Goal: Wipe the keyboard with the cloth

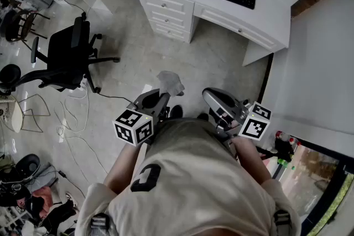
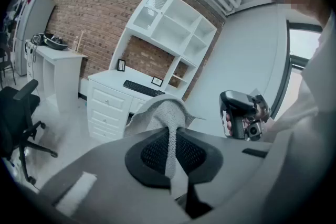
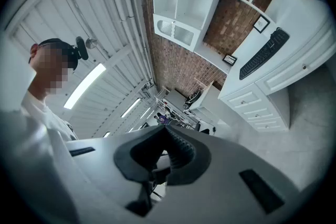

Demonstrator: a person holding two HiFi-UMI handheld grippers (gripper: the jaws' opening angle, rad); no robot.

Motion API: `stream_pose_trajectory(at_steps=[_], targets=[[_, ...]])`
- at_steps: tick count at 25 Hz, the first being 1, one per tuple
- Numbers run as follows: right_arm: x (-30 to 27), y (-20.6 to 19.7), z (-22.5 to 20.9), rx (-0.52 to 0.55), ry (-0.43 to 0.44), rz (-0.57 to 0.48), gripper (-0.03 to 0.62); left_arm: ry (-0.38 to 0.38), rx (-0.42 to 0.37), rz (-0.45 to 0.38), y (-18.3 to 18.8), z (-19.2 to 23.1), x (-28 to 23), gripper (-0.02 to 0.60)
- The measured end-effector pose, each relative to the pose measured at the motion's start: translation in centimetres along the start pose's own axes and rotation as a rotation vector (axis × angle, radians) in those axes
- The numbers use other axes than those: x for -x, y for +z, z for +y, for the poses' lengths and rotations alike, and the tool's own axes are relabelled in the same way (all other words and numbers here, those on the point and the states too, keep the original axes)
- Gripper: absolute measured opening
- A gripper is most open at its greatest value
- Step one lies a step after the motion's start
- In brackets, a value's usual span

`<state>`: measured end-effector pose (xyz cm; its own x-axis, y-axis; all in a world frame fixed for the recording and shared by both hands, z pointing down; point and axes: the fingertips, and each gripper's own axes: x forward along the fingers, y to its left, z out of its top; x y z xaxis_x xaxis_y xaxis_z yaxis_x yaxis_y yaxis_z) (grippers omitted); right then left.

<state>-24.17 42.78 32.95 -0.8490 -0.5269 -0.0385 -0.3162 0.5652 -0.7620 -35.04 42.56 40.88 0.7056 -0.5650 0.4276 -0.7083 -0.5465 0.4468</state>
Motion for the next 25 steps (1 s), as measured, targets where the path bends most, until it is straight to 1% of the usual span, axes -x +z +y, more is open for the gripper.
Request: stream_pose_trajectory(at_steps=[4,7,9,11,12,14,16,18,21,23,25], targets=[[-1.5,-0.3,-0.1,-0.028,-0.015,-0.002,0.005,0.019,-0.005,0.002,0.5,2.0,1.0,0.009],[-2.4,-0.4,0.0,-0.026,-0.027,-0.002,0.005,0.018,0.004,0.005,0.6,3.2,1.5,0.009],[-2.9,-0.4,0.2,-0.018,-0.029,0.001,0.005,-0.009,0.036,0.004,0.7,3.5,1.4,0.009],[-3.3,-0.5,0.3,-0.018,-0.029,0.002,0.005,-0.059,0.074,0.001,1.0,3.3,1.0,0.009],[-3.5,-0.6,0.3,-0.024,-0.026,-0.001,0.005,-0.079,0.077,0.000,1.2,3.1,0.8,0.009],[-3.6,-0.8,0.6,-0.031,-0.012,-0.007,0.005,-0.102,0.064,0.005,1.3,2.9,0.4,0.009],[-3.7,-1.0,0.9,-0.014,-0.004,-0.003,0.005,-0.114,0.061,0.011,1.5,3.1,0.0,0.009],[-3.5,-1.0,0.8,0.005,-0.016,0.008,0.005,-0.113,0.064,0.018,1.8,3.7,-0.6,0.009],[-3.2,-0.5,-0.1,-0.006,-0.024,0.011,0.005,-0.112,0.049,0.027,2.6,4.0,-1.8,0.009],[-3.0,0.1,-0.7,-0.013,-0.001,0.010,0.005,-0.119,0.028,0.028,3.4,3.6,-3.2,0.009],[-2.8,1.0,-1.2,0.010,0.046,0.011,0.005,-0.126,0.014,0.025,4.1,2.7,-5.0,0.009]])
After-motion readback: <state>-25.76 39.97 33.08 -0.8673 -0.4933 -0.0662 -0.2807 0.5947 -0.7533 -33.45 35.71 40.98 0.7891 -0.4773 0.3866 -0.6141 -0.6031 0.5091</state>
